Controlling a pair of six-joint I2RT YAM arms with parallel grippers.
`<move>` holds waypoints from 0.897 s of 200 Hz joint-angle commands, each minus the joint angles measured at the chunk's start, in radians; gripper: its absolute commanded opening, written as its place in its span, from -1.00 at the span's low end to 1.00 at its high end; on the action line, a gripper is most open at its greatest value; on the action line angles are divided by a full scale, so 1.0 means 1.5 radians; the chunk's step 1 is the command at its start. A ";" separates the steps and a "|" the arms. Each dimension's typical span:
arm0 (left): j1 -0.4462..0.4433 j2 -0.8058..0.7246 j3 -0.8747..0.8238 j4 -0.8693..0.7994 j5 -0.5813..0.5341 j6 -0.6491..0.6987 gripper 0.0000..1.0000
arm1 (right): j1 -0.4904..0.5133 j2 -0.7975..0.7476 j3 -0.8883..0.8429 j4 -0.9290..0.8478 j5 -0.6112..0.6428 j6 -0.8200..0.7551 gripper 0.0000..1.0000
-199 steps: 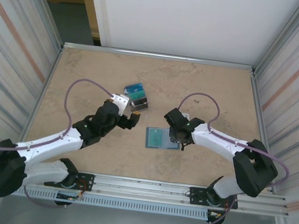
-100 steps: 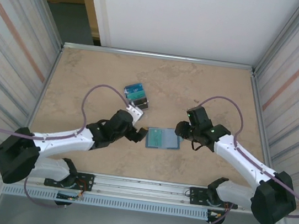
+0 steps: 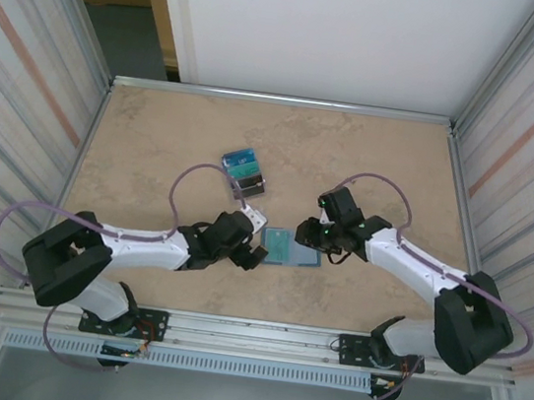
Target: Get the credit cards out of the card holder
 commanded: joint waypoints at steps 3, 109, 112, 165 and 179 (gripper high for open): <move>-0.006 0.022 0.013 0.028 -0.011 -0.006 0.97 | 0.012 0.044 0.031 0.035 -0.035 0.000 -0.33; -0.006 0.083 0.060 0.041 -0.053 0.005 0.97 | 0.009 0.150 0.022 0.100 -0.093 -0.003 -0.54; -0.006 0.085 0.061 0.039 -0.055 0.006 0.97 | 0.009 0.151 0.022 0.102 -0.094 -0.004 -0.56; -0.006 0.100 0.068 0.023 -0.064 0.005 0.97 | 0.003 0.172 0.018 0.112 -0.100 -0.002 -0.70; -0.006 0.102 0.068 0.022 -0.064 0.005 0.97 | 0.001 0.174 0.014 0.116 -0.102 -0.001 -0.71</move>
